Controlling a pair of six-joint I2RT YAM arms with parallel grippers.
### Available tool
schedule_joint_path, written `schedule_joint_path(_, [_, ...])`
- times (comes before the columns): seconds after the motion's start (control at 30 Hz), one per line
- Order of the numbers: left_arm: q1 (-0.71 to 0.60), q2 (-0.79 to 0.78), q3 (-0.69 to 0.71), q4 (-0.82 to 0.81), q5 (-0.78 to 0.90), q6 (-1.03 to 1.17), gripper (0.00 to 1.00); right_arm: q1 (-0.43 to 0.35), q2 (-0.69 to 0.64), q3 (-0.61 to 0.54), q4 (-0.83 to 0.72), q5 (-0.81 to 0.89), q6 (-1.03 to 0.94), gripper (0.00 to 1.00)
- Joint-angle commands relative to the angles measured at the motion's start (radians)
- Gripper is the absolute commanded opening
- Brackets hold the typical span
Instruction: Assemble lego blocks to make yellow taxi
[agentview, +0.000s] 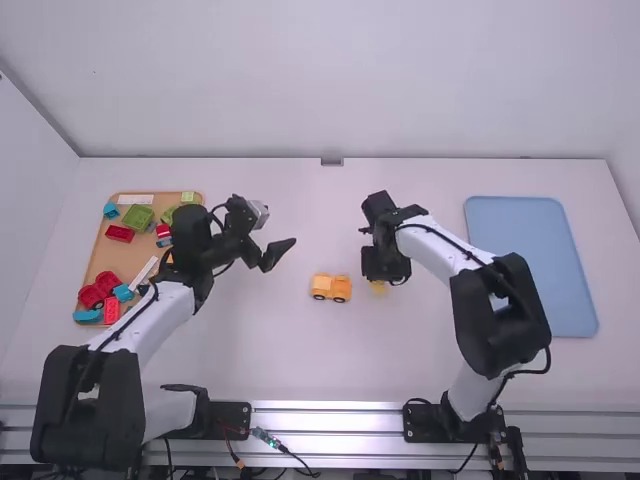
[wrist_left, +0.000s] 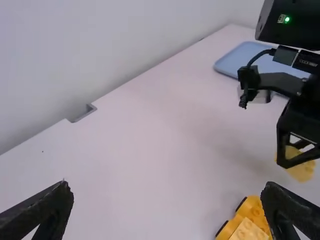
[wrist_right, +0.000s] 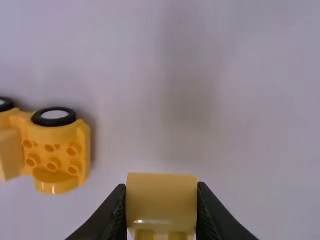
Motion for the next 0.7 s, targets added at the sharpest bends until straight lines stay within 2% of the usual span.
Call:
schedule_joint_path(0.0, [-0.002,-0.025,0.025,0.003,-0.006,-0.004,0.99,-0.011,0.008,0.019,-0.005,0.029,0.246,0.0])
schedule_joint_path(0.07, [-0.001,-0.025,0.025,0.004,-0.008,-0.005,0.99,-0.032,0.009,0.018,-0.032,0.028,0.473,0.0])
schedule_joint_path(0.2, [-0.002,-0.025,0.025,0.004,-0.008,-0.004,0.99,-0.04,0.009,0.002,-0.05,0.029,0.716,0.0])
schedule_joint_path(0.4, [-0.002,-0.025,0.025,0.005,-0.006,-0.005,0.99,-0.037,0.009,-0.122,0.121,-0.015,1.125,0.0])
schedule_joint_path(0.57, [-0.002,-0.025,0.025,0.005,-0.006,-0.005,0.99,-0.044,0.009,-0.205,0.217,-0.048,1.288,0.0])
schedule_joint_path(0.67, [-0.001,-0.025,0.025,0.005,-0.006,-0.005,0.99,-0.056,0.009,-0.223,0.218,-0.048,1.336,0.0])
